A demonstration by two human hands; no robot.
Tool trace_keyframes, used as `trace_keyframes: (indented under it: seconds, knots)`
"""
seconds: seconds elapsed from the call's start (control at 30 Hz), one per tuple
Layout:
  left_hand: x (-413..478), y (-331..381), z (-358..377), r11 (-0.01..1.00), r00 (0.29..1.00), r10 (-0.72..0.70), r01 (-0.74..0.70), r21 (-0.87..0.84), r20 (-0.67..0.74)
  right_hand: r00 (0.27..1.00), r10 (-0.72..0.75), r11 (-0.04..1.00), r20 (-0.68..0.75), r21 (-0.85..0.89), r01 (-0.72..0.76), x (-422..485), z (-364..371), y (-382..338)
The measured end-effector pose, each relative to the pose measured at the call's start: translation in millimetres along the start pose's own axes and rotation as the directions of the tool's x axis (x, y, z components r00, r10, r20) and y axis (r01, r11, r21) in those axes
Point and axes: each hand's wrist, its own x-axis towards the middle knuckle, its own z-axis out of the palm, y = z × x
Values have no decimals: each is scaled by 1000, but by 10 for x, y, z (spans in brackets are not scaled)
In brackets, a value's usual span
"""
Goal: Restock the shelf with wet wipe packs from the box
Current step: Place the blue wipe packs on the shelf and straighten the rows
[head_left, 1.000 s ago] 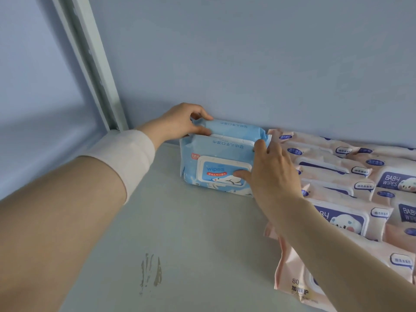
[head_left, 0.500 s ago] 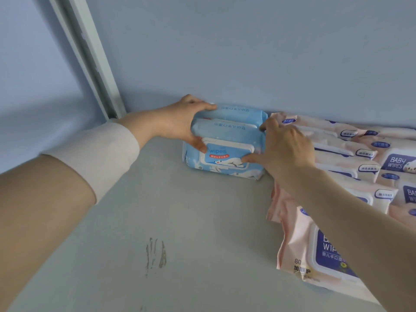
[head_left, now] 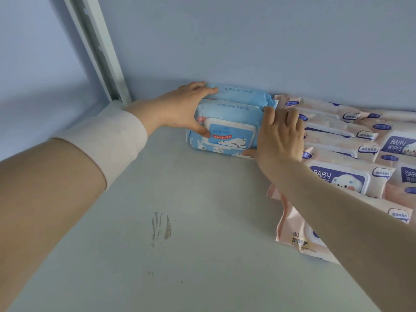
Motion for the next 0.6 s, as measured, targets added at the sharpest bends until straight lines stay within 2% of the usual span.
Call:
trace_keyframes:
  seconds: [0.17,0.27,0.37,0.47,0.53,0.6]
  knots:
    - [1,-16,91,999,998,-5,7,32,-58,999,16,999,-31,-48,-17,68,71,-13]
    - [-19,22,66,996,999,-44,44,78,-9,1000,-9,999,6,-40,9,104,34,-17]
    - [-62,242,-34,956,993,-114,99,275,38,987,-102,994,128,42,97,146,-144,116]
    - [-154,617,-144,909,999,-34,38,415,-18,962,-181,975,204,169,147,122,-531,399]
    - [-216,913,-206,900,997,51,-22,435,-55,963,-218,973,159,110,203,29,-819,664]
    - [-271,1225,-221,880,997,73,-64,470,1,958,-223,969,181,-69,239,-99,-999,979]
